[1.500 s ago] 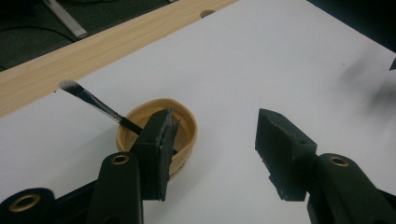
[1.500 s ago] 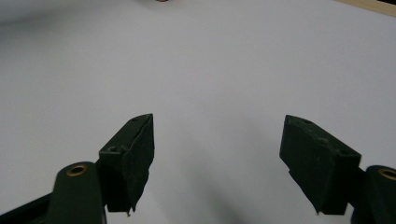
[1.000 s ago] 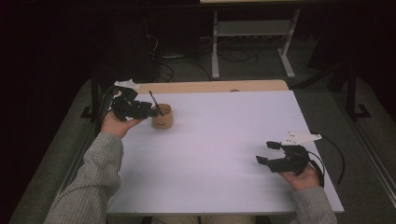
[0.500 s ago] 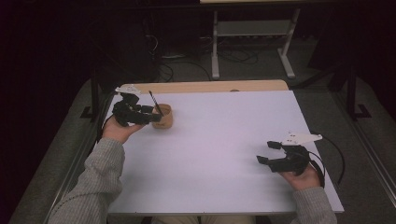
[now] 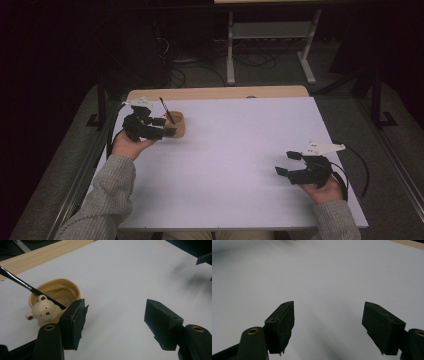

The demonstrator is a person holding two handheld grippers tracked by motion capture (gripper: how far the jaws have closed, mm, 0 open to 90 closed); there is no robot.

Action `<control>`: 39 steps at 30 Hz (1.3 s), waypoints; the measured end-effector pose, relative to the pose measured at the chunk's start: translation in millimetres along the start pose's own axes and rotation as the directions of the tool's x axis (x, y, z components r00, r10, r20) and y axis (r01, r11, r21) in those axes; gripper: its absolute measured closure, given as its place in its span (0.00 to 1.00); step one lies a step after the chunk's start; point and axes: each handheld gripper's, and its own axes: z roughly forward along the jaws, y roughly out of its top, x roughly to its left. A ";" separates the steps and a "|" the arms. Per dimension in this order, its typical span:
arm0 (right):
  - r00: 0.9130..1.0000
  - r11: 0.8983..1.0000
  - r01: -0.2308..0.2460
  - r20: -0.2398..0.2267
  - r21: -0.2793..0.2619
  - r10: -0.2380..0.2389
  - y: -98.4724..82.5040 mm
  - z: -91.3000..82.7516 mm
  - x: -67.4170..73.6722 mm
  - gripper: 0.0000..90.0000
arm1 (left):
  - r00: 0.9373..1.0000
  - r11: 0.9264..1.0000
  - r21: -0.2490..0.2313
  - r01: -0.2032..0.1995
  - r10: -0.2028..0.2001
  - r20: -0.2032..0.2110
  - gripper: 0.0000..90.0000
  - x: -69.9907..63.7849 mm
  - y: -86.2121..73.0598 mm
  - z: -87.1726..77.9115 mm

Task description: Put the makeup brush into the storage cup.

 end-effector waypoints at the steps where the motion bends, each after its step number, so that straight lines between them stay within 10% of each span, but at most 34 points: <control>1: 1.000 1.000 -0.001 0.000 0.000 0.001 -0.1 -0.1 0.0 0.28 | 1.000 1.000 0.000 -0.002 0.002 0.000 0.35 -0.9 -0.8 0.0; 39: 1.000 1.000 0.006 -0.004 0.016 -0.006 -1.8 6.1 6.3 0.27 | 1.000 0.999 -0.036 0.003 -0.002 0.011 0.25 -33.1 -69.3 4.8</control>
